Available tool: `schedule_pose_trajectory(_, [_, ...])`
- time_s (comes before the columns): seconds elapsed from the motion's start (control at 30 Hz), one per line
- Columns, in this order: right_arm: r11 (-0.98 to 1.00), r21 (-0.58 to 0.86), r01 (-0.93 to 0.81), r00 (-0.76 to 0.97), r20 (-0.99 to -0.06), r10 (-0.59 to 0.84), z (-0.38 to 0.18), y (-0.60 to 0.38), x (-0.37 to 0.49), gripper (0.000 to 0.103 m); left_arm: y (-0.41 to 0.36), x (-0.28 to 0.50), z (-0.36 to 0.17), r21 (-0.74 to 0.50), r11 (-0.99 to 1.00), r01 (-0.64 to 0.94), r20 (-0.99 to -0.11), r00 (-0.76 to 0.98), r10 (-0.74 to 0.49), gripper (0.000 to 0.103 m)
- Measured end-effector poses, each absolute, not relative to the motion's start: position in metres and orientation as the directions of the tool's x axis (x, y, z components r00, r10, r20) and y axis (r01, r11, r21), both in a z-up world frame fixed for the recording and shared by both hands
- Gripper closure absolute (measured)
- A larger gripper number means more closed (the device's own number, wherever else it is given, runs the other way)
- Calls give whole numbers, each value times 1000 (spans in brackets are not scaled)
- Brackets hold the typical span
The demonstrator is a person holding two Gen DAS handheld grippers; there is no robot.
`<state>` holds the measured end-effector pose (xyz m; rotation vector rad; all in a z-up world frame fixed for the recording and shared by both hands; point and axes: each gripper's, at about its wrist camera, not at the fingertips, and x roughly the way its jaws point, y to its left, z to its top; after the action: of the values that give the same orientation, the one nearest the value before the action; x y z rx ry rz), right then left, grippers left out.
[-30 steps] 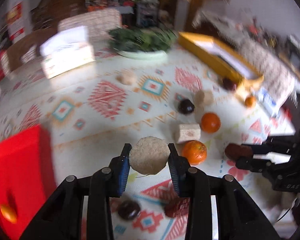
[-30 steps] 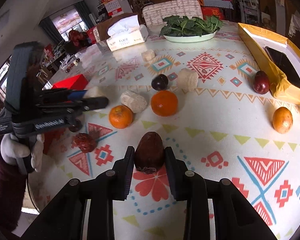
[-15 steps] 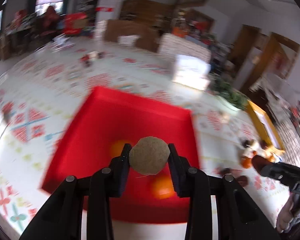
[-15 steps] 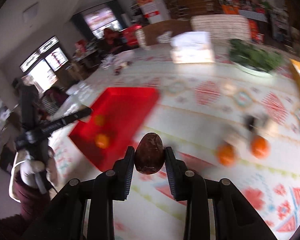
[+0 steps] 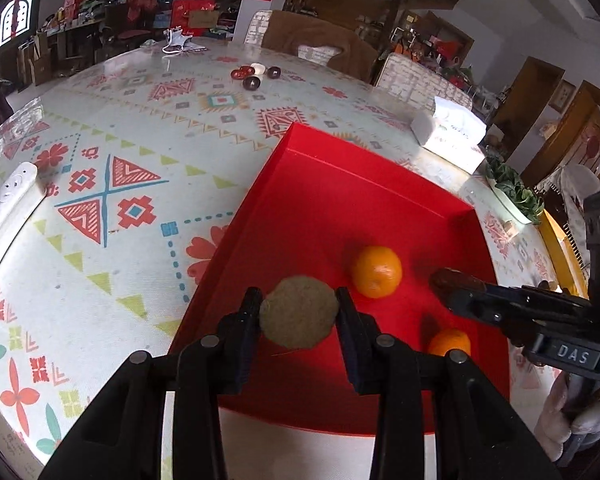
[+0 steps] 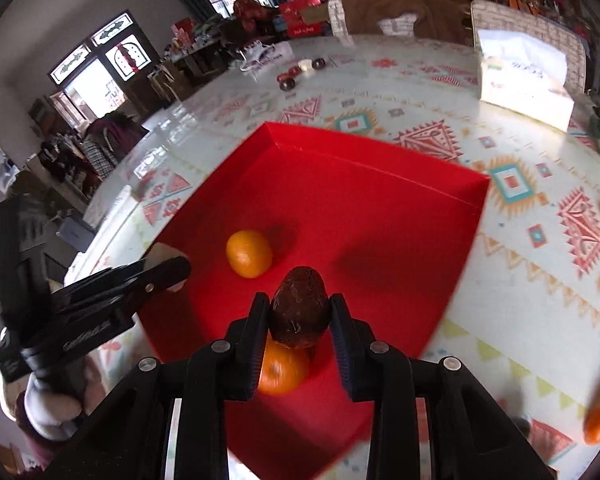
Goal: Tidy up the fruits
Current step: 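Carry the date and rice cake into the red tray and open both tools, then move both tools back over the remaining fruits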
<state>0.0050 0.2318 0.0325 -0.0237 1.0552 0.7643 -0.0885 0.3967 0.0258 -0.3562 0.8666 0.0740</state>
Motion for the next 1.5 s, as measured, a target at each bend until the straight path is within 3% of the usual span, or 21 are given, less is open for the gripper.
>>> schedule_pose_trajectory(0.1, [759,317,-569,275,-796,539,27,241,10,69,396,-88,27,-274,941,-200,-753,654,-80,68])
schedule_pose_trajectory(0.3, [757,329,-564,295,-776,557,35,241,7,65,396,-92,37,-283,935,-214,-734,676,-67,57])
schedule_pose_trajectory(0.4, [754,323,-571,319,-759,567,45,236,1,62,391,-102,54,-292,933,-212,-701,711,-58,55])
schedule_pose_trajectory(0.6, [762,333,-555,399,-697,595,78,192,-15,61,368,-123,91,-328,931,-158,-610,788,-82,41])
schedule_pose_trajectory(0.67, [776,331,-538,444,-671,594,89,170,-22,58,354,-129,104,-340,933,-118,-578,809,-108,36])
schedule_pose_trajectory(0.73, [784,344,-517,490,-632,601,99,140,-29,45,339,-132,112,-344,935,-83,-556,820,-132,32])
schedule_pose_trajectory(0.83, [788,405,-464,542,-573,614,105,83,-39,37,311,-135,119,-334,942,-29,-545,821,-168,32])
schedule_pose_trajectory(1.13, [885,337,-322,520,-718,463,60,-16,-65,37,232,-125,103,-321,943,82,-594,759,-268,32])
schedule_pose_trajectory(1.37, [863,314,-395,462,-745,482,31,-5,-68,37,202,-119,92,-281,956,90,-637,727,-256,32])
schedule_pose_trajectory(1.5, [848,263,-460,439,-763,475,18,15,-53,44,202,-116,85,-255,965,64,-660,718,-222,32])
